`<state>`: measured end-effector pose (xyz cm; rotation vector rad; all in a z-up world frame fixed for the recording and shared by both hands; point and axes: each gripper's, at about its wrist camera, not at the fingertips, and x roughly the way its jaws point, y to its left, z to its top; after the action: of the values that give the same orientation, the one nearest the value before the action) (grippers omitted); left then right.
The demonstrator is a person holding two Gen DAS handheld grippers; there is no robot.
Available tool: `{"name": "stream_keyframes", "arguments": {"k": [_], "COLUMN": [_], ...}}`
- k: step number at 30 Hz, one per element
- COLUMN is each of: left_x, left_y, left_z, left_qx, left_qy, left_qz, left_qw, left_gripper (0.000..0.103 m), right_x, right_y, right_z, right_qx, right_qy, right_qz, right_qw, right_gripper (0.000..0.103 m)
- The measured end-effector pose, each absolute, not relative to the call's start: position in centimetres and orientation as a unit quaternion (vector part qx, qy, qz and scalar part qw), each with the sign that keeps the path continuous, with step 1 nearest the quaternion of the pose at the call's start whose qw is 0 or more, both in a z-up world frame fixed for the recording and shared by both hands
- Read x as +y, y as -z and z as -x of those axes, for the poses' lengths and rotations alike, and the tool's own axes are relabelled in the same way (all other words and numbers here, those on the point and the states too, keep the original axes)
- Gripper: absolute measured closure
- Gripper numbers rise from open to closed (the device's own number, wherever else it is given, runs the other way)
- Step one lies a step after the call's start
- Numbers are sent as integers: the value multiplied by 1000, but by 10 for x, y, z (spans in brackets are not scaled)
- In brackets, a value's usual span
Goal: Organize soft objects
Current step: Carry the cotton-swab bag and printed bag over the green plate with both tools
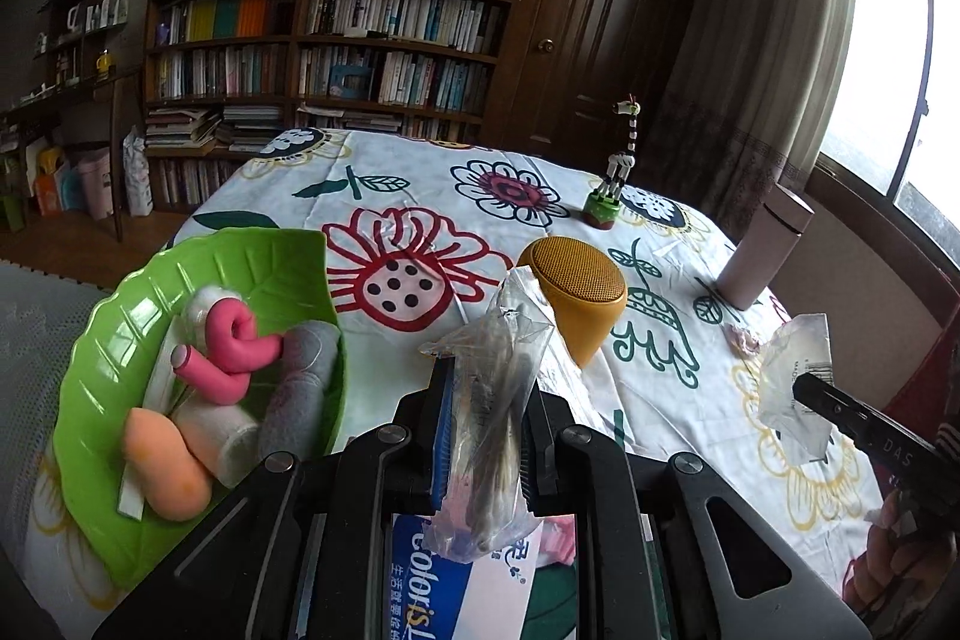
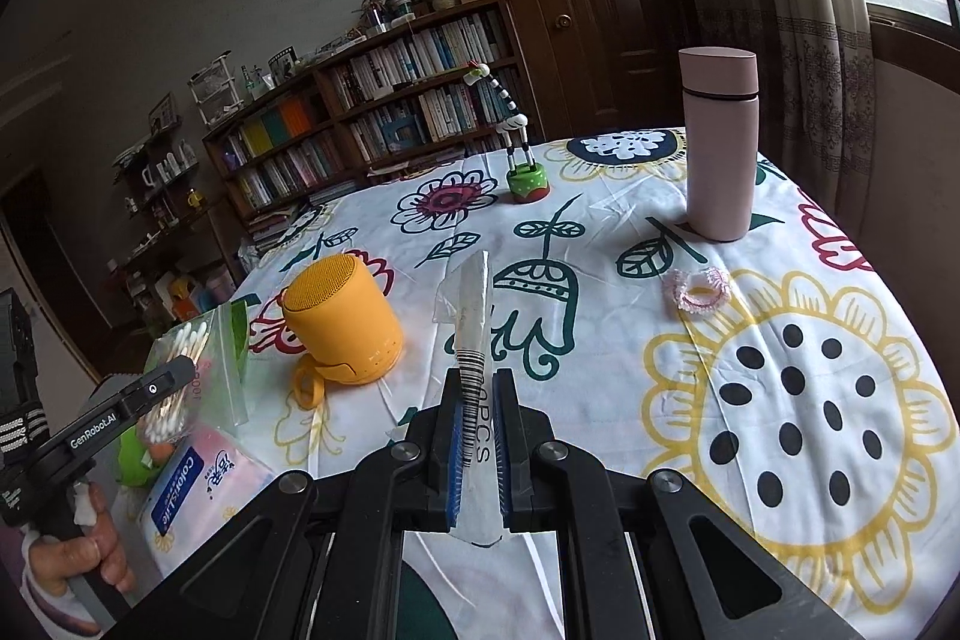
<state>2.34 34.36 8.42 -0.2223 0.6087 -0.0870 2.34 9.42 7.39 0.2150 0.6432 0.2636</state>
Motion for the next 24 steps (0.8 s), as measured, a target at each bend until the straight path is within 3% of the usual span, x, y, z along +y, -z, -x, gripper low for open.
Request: {"name": "stream_keyframes", "arguments": {"k": [24], "left_x": [450], "left_y": [-66], "left_z": [-9], "left_qx": [293], "left_qy": [-75], "left_qz": [155], "left_qw": [940], "left_gripper": [83], "right_x": [154], "right_y": [-78], "right_z": [-23], "right_qx": [322], "right_qy": [-184], "right_qz": [-72], "right_qw": [926], "right_gripper": [94]}}
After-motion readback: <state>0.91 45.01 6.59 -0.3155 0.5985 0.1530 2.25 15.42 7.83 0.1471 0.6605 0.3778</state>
